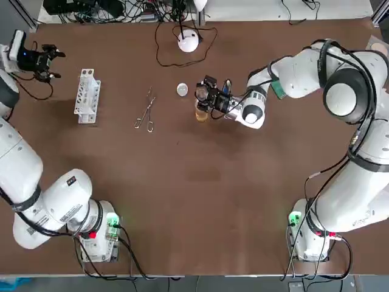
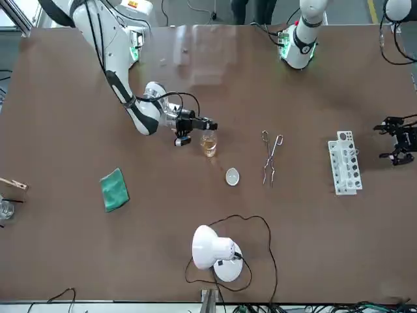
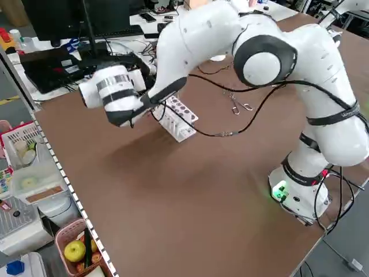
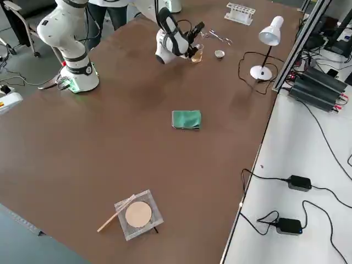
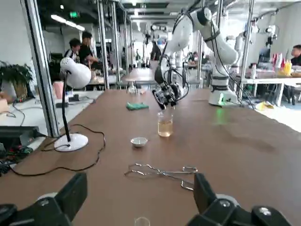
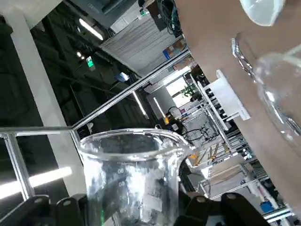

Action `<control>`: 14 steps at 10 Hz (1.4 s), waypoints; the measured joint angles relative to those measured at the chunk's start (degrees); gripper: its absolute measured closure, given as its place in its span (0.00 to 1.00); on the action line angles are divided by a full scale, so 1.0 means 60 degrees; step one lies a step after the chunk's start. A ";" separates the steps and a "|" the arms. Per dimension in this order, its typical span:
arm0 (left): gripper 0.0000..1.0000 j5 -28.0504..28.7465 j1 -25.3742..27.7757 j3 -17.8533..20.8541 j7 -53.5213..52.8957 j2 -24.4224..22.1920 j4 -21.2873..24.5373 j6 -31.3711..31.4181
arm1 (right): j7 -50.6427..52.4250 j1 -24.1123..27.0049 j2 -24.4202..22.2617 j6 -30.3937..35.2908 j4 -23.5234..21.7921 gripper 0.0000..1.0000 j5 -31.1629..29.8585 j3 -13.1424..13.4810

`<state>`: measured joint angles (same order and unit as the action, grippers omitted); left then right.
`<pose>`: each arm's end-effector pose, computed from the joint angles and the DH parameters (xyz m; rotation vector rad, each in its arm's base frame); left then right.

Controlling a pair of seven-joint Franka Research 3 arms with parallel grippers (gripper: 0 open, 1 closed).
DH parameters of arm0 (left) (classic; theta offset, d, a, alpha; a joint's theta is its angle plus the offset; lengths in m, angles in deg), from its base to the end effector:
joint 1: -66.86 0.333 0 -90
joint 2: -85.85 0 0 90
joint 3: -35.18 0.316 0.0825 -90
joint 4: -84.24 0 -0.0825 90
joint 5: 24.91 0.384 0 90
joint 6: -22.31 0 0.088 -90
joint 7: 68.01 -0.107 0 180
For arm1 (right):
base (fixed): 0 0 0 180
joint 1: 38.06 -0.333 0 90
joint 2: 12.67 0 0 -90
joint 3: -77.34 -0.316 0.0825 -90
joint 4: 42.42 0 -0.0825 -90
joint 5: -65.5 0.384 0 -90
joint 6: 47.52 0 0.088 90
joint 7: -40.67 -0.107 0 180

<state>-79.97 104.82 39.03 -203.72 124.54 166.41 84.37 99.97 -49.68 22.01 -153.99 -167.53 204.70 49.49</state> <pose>0.5390 0.3214 0.3170 1.3492 -1.3903 1.0718 0.4059 0.4020 0.1779 -1.2710 0.5300 0.1515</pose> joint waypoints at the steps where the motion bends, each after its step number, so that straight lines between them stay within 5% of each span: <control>1: 0.00 0.0256 -0.0154 -0.0008 0.0833 -0.0569 -0.0004 0.0290 | 0.0771 -0.0005 -0.0059 -0.0071 0.0006 0.62 0.0000 -0.0008; 4: 0.00 0.1135 -0.1522 -0.0051 0.2965 -0.2179 0.0124 0.1814 | 0.2922 -0.0046 -0.0118 -0.0420 -0.0003 0.62 -0.0060 -0.0026; 9: 0.00 0.2799 -0.4570 -0.0078 0.6769 -0.4110 0.1869 0.5992 | 0.5279 -0.0165 -0.0205 -0.1040 -0.0033 0.62 -0.0152 -0.0065; 14: 0.00 0.5211 -0.6029 -0.0078 1.2966 -0.4639 0.1754 0.6575 | 0.6142 -0.0375 -0.0757 -0.1268 -0.0303 0.62 -0.0162 -0.0082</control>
<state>-48.70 68.65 38.56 -125.92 96.71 176.94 123.82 136.83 -51.93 17.47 -161.60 -169.34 203.73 49.00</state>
